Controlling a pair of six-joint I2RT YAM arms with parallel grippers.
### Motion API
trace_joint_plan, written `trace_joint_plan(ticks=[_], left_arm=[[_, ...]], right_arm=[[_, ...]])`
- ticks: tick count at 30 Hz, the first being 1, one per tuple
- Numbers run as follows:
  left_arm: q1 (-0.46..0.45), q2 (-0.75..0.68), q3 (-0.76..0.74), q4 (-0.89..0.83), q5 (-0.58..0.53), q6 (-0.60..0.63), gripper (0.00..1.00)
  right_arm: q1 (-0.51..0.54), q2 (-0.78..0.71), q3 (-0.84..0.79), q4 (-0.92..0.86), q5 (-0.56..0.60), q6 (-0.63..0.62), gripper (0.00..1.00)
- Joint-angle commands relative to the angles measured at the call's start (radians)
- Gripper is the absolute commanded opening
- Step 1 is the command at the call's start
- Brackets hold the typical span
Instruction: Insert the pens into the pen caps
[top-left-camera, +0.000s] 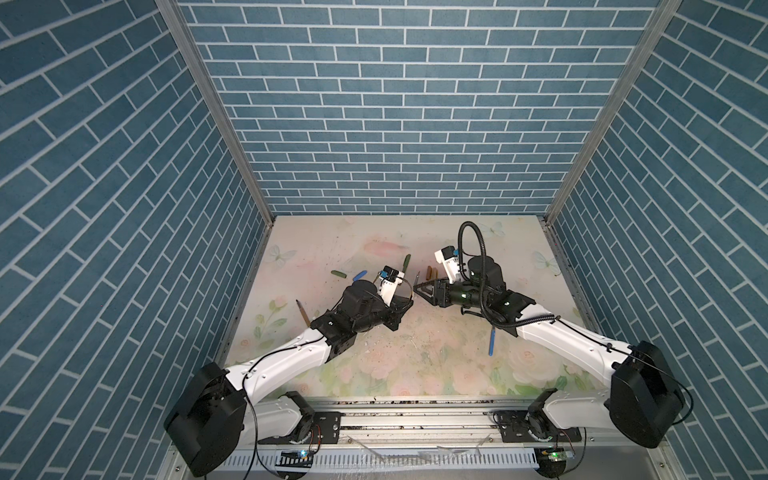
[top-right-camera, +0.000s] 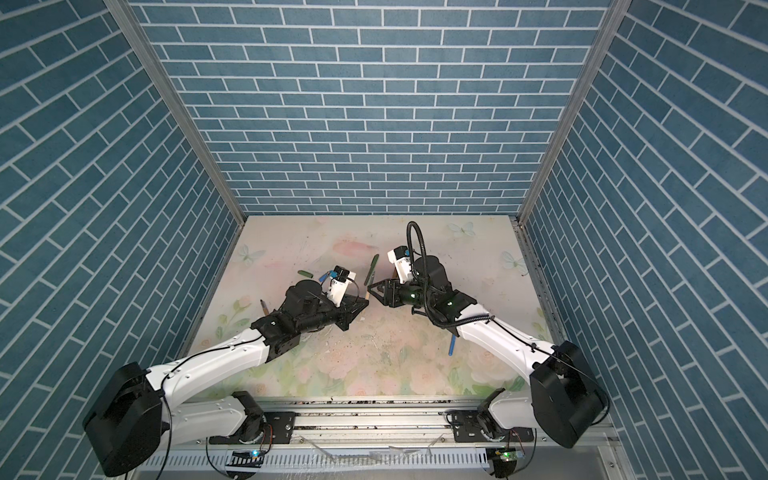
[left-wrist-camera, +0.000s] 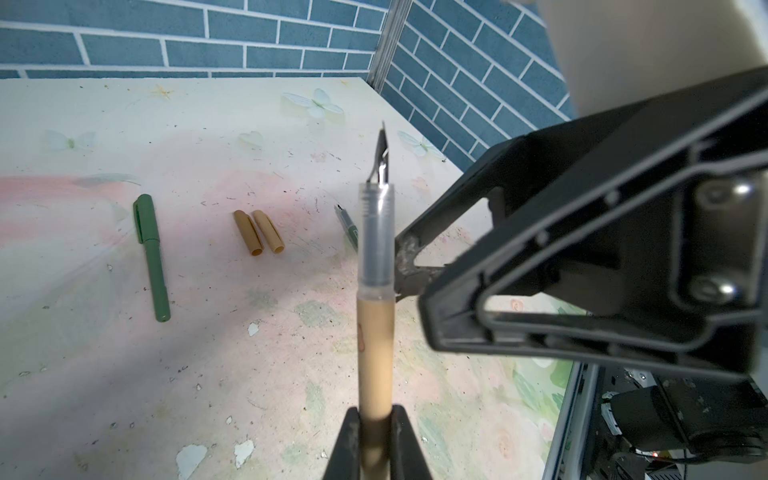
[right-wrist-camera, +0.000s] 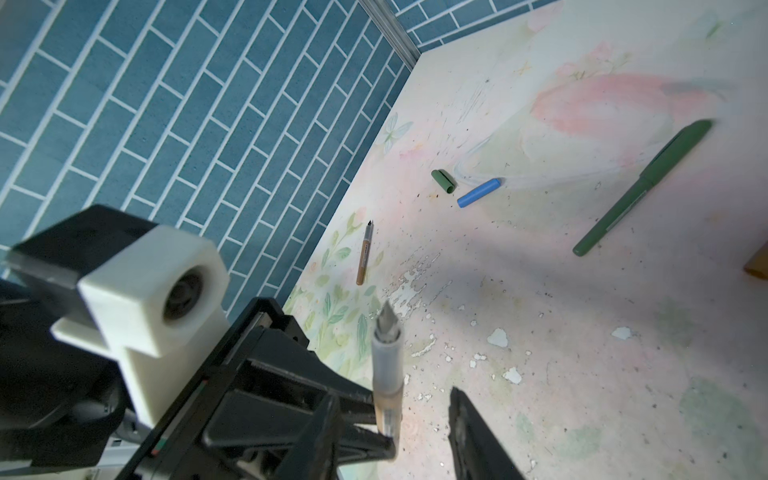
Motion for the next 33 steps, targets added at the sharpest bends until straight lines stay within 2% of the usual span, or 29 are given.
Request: trace_joint_plan(ticks=[1, 6, 10, 11, 14, 15, 16, 19, 24, 31, 33], left_arm=[[-0.005, -0.004, 0.006, 0.032, 0.037, -0.003, 0.0], [-0.005, -0.003, 0.007, 0.034, 0.046, 0.001, 0.0], [-0.005, 0.008, 0.01, 0.03, 0.063, 0.003, 0.0], [-0.005, 0.009, 0.012, 0.028, 0.064, 0.004, 0.03], [-0.003, 0.021, 0.013, 0.012, 0.044, -0.012, 0.41], [-0.004, 0.026, 0.016, 0.005, 0.042, -0.01, 0.46], [-0.004, 0.032, 0.02, -0.004, 0.042, -0.01, 0.47], [-0.004, 0.043, 0.024, -0.016, 0.048, -0.011, 0.43], [-0.002, 0.029, 0.015, -0.004, 0.034, -0.017, 0.18], [-0.002, 0.011, 0.009, 0.011, 0.029, -0.018, 0.05], [-0.002, 0.011, 0.003, 0.021, 0.033, -0.019, 0.0]], right_arm=[[0.01, 0.036, 0.033, 0.074, -0.026, 0.059, 0.38], [0.012, 0.053, 0.038, 0.087, -0.027, 0.075, 0.22], [0.015, 0.052, 0.033, 0.086, -0.023, 0.075, 0.05], [0.014, 0.05, 0.031, 0.087, -0.023, 0.076, 0.03], [0.014, 0.047, 0.032, 0.086, -0.024, 0.077, 0.0], [0.014, 0.047, 0.035, 0.082, -0.026, 0.075, 0.0], [0.014, 0.047, 0.038, 0.075, -0.028, 0.072, 0.0], [0.015, 0.049, 0.04, 0.069, -0.03, 0.069, 0.0], [0.025, 0.062, 0.042, 0.061, -0.037, 0.067, 0.0], [0.043, 0.073, 0.064, 0.018, -0.034, 0.038, 0.01], [0.046, 0.07, 0.07, 0.015, -0.036, 0.038, 0.11]])
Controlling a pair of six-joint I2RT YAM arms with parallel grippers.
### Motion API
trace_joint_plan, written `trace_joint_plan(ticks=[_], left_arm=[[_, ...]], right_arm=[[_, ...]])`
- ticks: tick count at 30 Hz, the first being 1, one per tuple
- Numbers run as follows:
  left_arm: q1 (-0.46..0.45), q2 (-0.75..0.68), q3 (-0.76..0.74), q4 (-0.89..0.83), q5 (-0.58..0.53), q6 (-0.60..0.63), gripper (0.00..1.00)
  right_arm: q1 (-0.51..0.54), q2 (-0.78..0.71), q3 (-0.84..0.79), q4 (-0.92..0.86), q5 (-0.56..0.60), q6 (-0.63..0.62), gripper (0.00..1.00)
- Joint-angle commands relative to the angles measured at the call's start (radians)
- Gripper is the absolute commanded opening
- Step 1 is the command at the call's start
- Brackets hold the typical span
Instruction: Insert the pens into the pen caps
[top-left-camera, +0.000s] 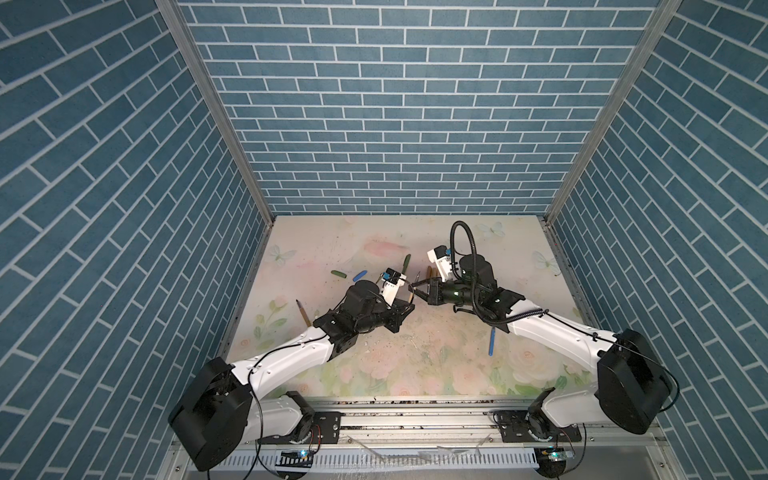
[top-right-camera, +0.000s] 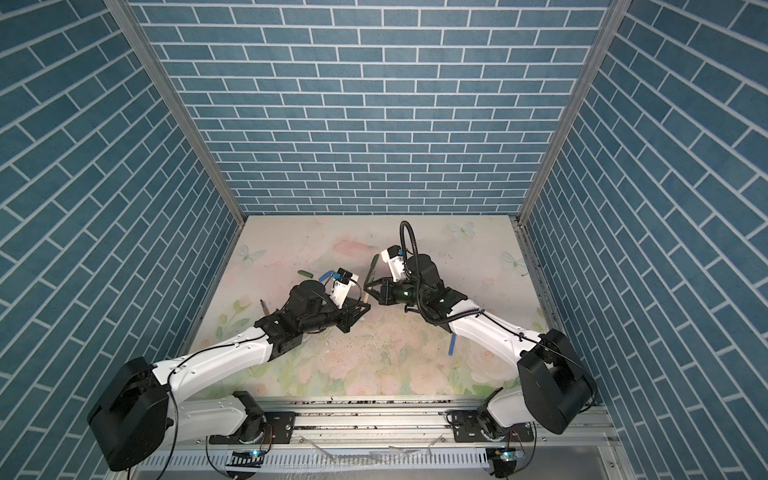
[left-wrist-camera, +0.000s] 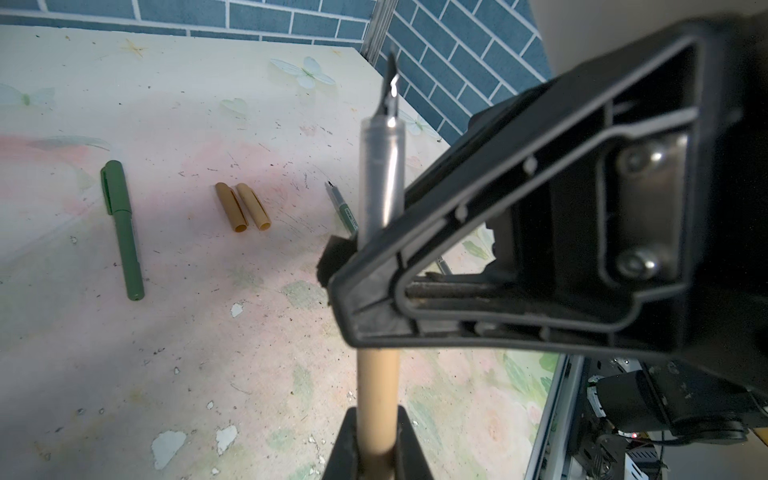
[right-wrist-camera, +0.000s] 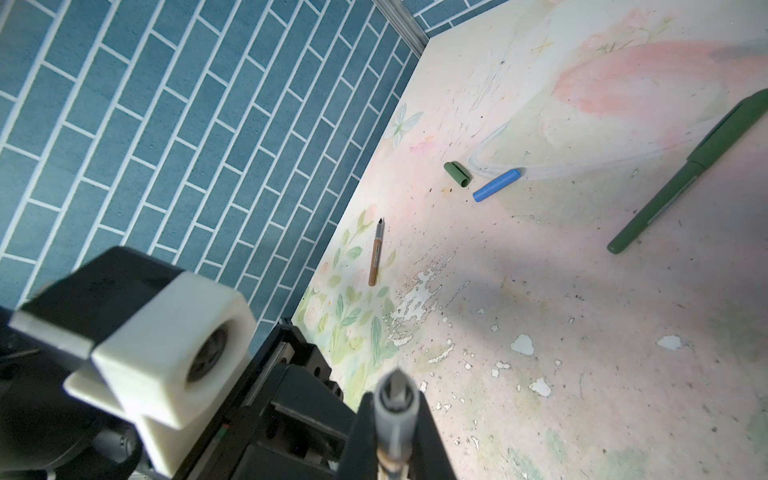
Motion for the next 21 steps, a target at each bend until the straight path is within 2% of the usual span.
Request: trace_joint_plan(ticks=[1, 3, 5, 7, 9, 14, 18, 21], left_arm=[[-0.002, -0.018, -0.002, 0.041, -0.006, 0.002, 0.0], [-0.002, -0.021, -0.02, 0.06, -0.026, -0.009, 0.0], [-0.002, -0.033, -0.05, 0.1, -0.059, -0.028, 0.0], [-0.002, -0.056, -0.093, 0.144, -0.106, -0.049, 0.0], [0.0, -0.092, -0.15, 0.207, -0.156, -0.071, 0.0], [-0.001, -0.169, -0.26, 0.347, -0.165, -0.102, 0.0], [-0.001, -0.219, -0.309, 0.378, -0.144, -0.125, 0.0], [-0.002, -0.245, -0.336, 0.397, -0.13, -0.151, 0.0]], right_arm=[[0.02, 0.0, 0.038, -0.022, -0.022, -0.012, 0.21], [0.02, -0.025, 0.041, -0.035, -0.008, -0.012, 0.29], [0.019, -0.068, 0.041, -0.062, 0.031, -0.013, 0.32], [0.019, -0.113, 0.05, -0.129, 0.099, -0.017, 0.32], [0.017, -0.143, 0.091, -0.277, 0.193, -0.036, 0.32], [-0.005, -0.124, 0.188, -0.56, 0.395, -0.126, 0.28], [-0.136, 0.029, 0.263, -0.668, 0.298, -0.159, 0.19], [-0.176, 0.155, 0.329, -0.696, 0.299, -0.216, 0.21]])
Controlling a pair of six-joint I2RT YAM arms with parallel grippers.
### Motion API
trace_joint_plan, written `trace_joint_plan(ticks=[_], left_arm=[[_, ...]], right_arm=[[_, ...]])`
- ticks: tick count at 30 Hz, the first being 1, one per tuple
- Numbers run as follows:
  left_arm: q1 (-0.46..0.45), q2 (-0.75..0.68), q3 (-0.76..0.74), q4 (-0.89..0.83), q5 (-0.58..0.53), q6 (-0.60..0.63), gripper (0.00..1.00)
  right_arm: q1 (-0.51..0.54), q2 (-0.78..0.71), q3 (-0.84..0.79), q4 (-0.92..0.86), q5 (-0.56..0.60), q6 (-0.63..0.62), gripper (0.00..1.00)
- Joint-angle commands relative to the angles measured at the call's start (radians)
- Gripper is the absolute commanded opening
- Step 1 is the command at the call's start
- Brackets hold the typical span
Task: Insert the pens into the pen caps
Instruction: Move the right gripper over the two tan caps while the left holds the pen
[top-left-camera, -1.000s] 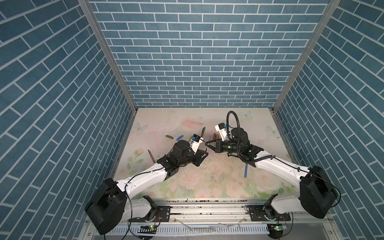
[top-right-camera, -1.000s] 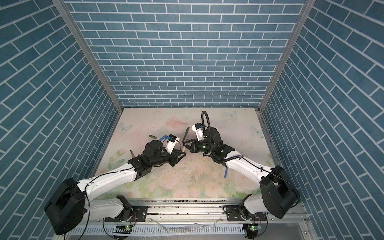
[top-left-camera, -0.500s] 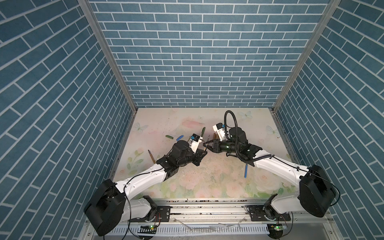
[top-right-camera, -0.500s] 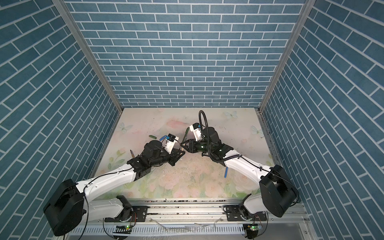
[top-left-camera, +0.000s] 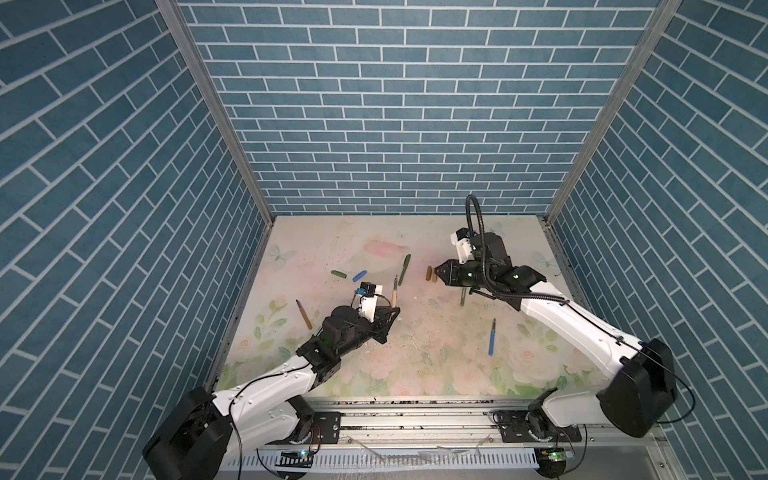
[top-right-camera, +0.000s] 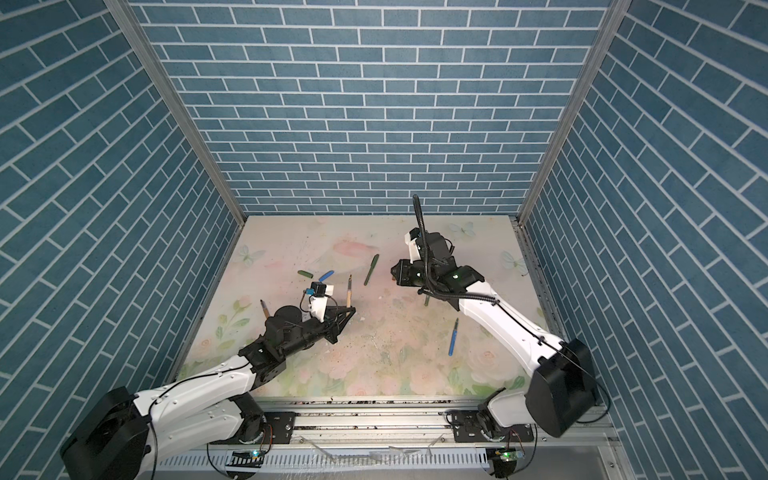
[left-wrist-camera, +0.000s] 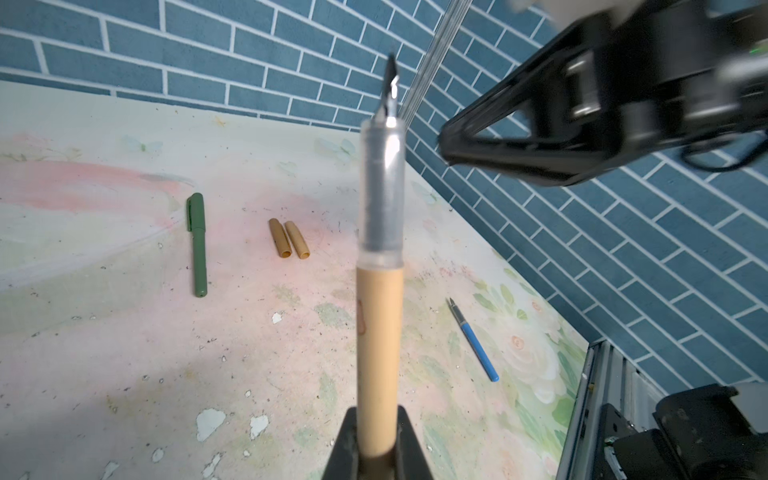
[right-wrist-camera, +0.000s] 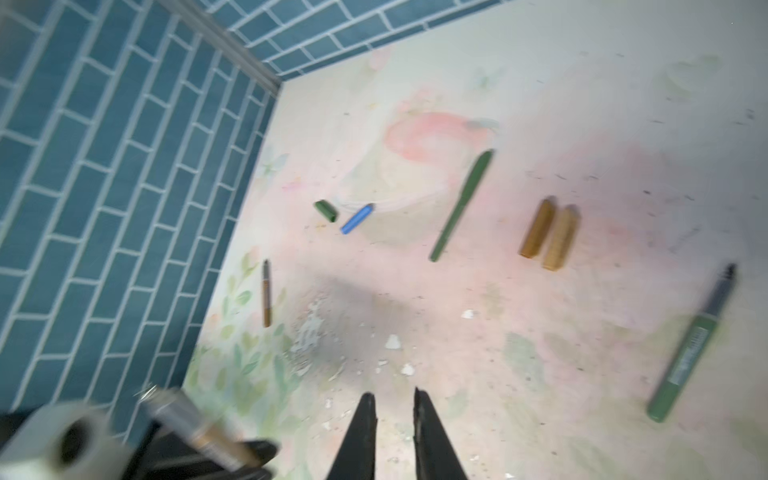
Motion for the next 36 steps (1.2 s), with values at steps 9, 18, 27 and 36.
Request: trace_joint_plan(ticks=[9, 18, 27, 36], left_arm=[[-0.002, -0.055, -0.036, 0.075, 0.066, -0.062, 0.0], [-0.002, -0.076, -0.045, 0.069, 0.081, -0.059, 0.0], [-0.002, -0.058, -0.032, 0.075, 0.096, -0.055, 0.0], [-0.002, -0.045, -0.025, 0.075, 0.104, -0.054, 0.0]], right_arm=[[-0.092, 0.476, 0.308, -0.216, 0.087, -0.134, 0.26], [-0.12, 0.645, 0.461, -0.268, 0.09, -0.157, 0.26], [-0.125, 0.726, 0.531, -0.283, 0.046, -0.177, 0.27], [-0.128, 0.778, 0.557, -0.281, 0.028, -0.177, 0.27]])
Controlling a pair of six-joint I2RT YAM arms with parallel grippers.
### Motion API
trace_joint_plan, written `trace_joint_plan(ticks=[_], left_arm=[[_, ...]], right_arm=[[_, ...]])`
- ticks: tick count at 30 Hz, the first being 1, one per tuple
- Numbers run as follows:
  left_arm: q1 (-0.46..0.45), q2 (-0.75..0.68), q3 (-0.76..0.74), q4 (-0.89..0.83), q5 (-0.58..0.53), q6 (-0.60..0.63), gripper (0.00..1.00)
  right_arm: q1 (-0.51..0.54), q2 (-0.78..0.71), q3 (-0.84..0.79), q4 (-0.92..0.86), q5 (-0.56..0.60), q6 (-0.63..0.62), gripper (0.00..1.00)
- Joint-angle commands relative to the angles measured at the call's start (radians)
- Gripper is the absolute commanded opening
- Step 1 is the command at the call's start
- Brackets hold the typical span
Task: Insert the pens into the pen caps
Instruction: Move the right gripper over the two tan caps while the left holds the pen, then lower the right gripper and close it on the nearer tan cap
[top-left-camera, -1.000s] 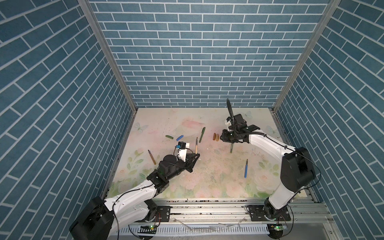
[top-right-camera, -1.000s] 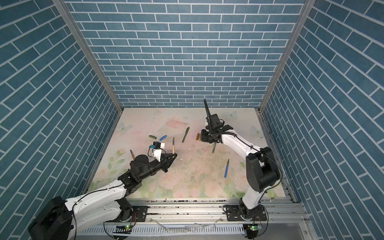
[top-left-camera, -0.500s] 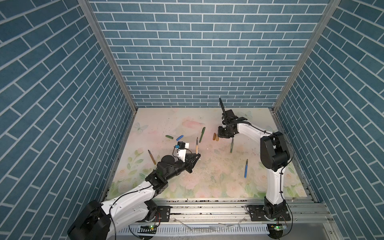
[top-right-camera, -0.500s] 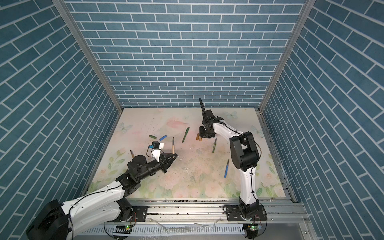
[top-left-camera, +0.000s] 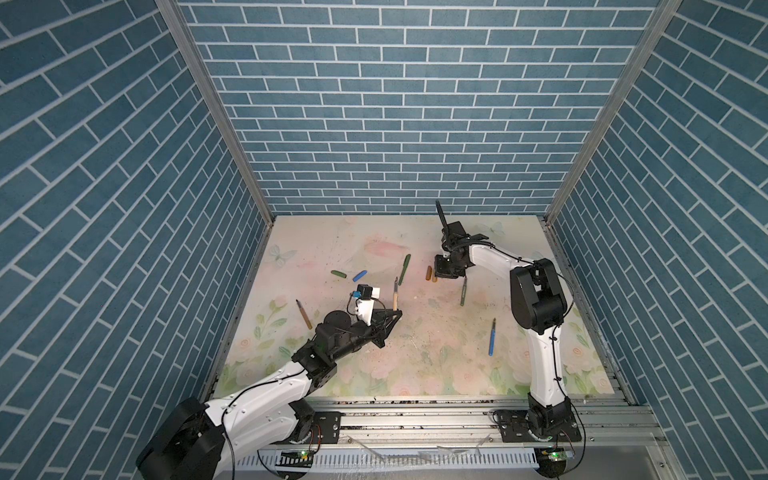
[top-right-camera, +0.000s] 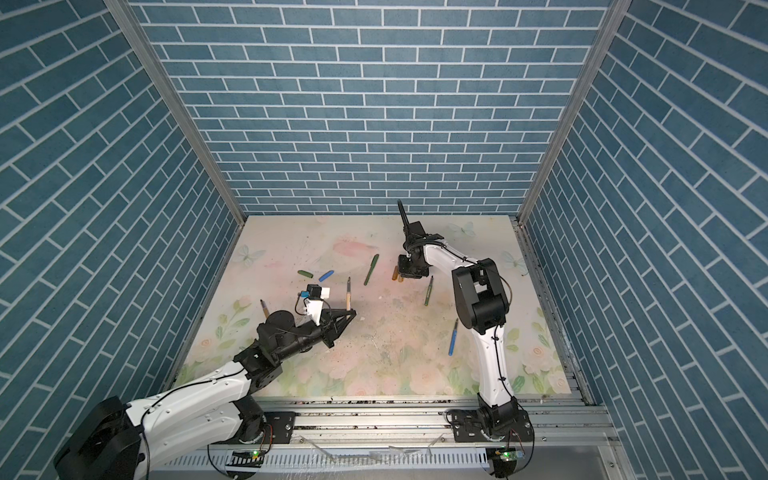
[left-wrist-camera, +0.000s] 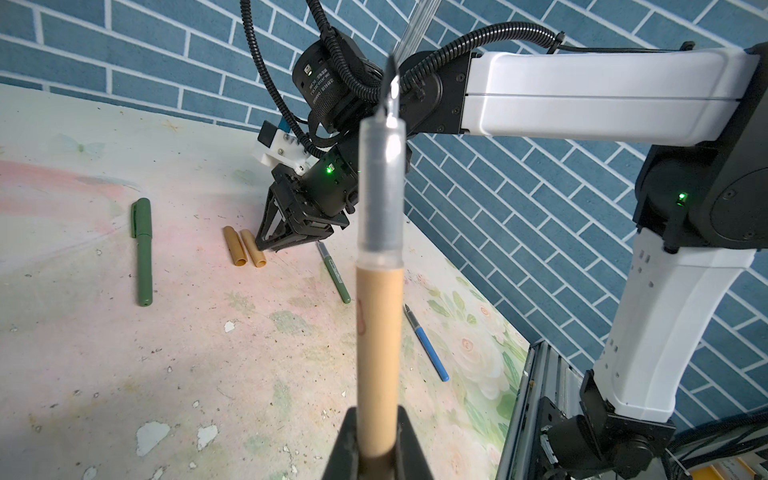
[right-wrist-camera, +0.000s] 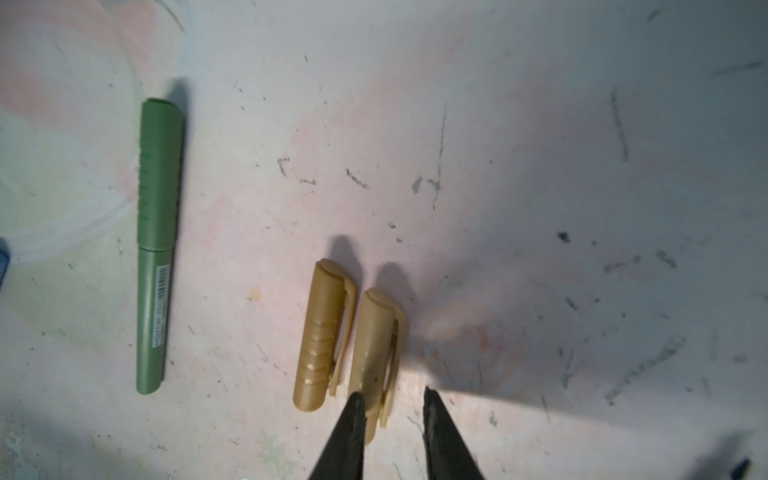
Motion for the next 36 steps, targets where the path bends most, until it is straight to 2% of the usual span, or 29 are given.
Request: trace_joint_plan(ticks=[1, 15, 19, 36], left_arm=[[-0.002, 0.006, 0.011, 0.025, 0.013, 0.006, 0.0], [-0.002, 0.027, 0.02, 0.031, 0.021, 0.009, 0.0], [-0.002, 0.039, 0.023, 0.042, 0.029, 0.006, 0.0], [-0.002, 0.029, 0.034, 0.014, 0.03, 0.016, 0.0]], right_arm=[[-0.004, 0.028, 0.036, -0.025, -0.021, -0.039, 0.27], [-0.005, -0.008, 0.03, -0.011, -0.038, -0.036, 0.26], [-0.005, 0.015, 0.047, -0.004, -0.04, -0.02, 0.3], [-0.004, 0.082, 0.088, -0.023, -0.001, 0.0, 0.32]])
